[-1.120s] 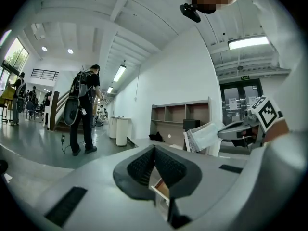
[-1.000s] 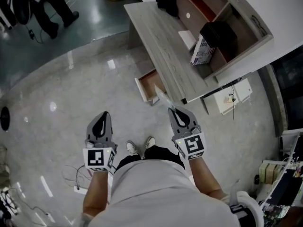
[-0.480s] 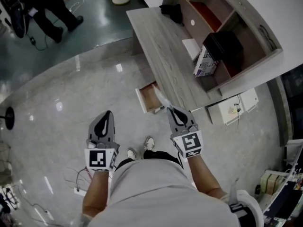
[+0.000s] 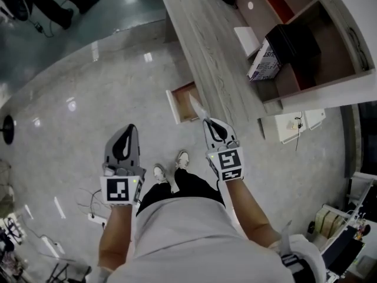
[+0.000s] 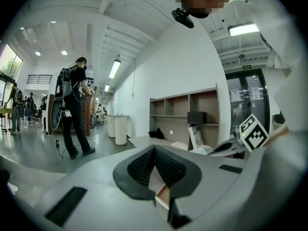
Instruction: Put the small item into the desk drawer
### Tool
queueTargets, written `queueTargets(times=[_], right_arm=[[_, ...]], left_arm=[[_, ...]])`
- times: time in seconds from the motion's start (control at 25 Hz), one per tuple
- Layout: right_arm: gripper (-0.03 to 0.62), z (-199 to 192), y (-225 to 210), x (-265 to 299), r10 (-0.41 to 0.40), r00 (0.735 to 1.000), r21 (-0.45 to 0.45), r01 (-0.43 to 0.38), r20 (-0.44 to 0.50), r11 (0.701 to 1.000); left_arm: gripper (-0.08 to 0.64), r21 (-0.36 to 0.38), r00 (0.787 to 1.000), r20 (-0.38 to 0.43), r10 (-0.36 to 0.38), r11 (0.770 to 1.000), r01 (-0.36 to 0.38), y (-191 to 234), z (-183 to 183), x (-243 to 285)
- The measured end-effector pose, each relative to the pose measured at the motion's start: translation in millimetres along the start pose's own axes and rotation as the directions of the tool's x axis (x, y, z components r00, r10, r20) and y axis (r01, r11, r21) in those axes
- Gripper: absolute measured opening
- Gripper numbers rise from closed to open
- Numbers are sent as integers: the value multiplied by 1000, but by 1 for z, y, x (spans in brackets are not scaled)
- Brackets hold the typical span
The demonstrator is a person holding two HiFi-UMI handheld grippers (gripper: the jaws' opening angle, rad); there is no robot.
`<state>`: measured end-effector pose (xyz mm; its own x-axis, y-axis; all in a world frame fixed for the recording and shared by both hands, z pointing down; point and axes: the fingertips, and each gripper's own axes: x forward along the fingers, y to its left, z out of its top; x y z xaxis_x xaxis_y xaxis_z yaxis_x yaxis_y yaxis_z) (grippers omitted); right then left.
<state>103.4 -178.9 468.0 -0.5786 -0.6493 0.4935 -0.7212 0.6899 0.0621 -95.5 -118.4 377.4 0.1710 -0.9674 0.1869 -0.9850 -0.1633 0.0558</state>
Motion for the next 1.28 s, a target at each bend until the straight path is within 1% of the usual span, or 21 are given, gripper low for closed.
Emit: queueTargets(times=[0.28,0.48,0.6,0.92,1.08,1.28], right_arm=[[29,-57,-3,55,-13,995,-1,13,-103,1000],[29,-105,-2,94,-49,980,4,50,-191,999],[29,-128,2,116,-48,972,18,53,-231,998],[29,-164,10,158,-35,954,1,37,-298,999],[29,-183,17,177,-33,941,-12,31,-337,999],[29,-206,19,197,-40,923,-40,26,-383,999]], left_arm=[[18,-1,998,-65,13,1000,-13,1,-35,15],[18,-12,994,-108,22,1000,-23,-1,-60,22],[18,-5,992,-127,26,1000,-27,0,-70,26],[18,-18,986,-159,49,998,-52,7,-95,33],[18,-35,980,-190,51,998,-58,11,-110,36],[18,-57,979,-197,50,996,-62,12,-127,47]])
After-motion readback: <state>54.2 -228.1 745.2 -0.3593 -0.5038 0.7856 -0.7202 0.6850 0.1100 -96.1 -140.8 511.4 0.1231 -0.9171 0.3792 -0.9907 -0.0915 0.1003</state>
